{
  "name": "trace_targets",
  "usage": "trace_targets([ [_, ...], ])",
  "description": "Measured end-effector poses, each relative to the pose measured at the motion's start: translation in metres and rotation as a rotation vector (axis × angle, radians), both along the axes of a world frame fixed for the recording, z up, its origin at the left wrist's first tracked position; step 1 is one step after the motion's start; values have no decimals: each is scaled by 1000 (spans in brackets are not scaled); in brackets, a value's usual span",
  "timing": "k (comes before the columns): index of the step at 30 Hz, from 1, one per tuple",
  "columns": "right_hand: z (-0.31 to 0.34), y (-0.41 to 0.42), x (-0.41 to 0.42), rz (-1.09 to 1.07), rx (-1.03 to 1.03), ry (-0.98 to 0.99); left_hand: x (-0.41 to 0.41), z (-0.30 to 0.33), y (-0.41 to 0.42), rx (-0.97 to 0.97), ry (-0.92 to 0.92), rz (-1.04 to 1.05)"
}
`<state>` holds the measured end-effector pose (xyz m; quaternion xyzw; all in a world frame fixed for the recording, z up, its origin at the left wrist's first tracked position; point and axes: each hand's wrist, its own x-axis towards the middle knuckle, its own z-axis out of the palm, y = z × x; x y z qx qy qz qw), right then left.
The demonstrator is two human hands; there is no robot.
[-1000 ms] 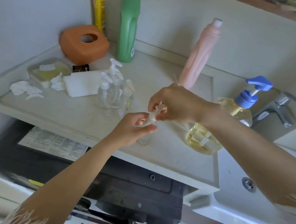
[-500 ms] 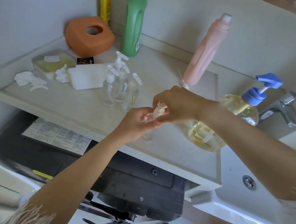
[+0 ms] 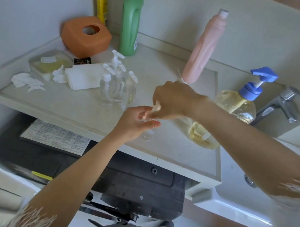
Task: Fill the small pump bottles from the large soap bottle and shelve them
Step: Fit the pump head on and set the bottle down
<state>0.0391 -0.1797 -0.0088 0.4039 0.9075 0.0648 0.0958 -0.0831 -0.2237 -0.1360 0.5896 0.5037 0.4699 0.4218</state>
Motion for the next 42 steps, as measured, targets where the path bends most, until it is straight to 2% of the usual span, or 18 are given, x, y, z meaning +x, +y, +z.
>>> trace_targets([
  [3,4,5,6,26,-125,45,0,0,-1,6,6,22],
  [8,-9,-1,8,-116,-35,87,7,-1,-4,32,-51,55],
  [12,1,4,20,26,-165,116,7,0,-2,0,-25,66],
  [17,-16,-1,9,-2,-4,148,9,-5,-4,-7,-63,102],
  [21,-7,7,15,27,-147,156,10,-8,-5,1,-70,117],
  [29,-22,12,13,-155,-101,254,15,-8,-1,63,-57,137],
  [31,-21,11,14,-143,-88,263,16,-8,-1,67,-49,155],
  [33,-22,6,14,-111,-120,357,13,-5,-3,77,-21,174],
  [38,-34,-4,9,-233,-321,844,-21,-7,-12,88,41,282],
  [42,-57,-1,5,-349,-489,927,-56,-5,-12,109,116,435],
])
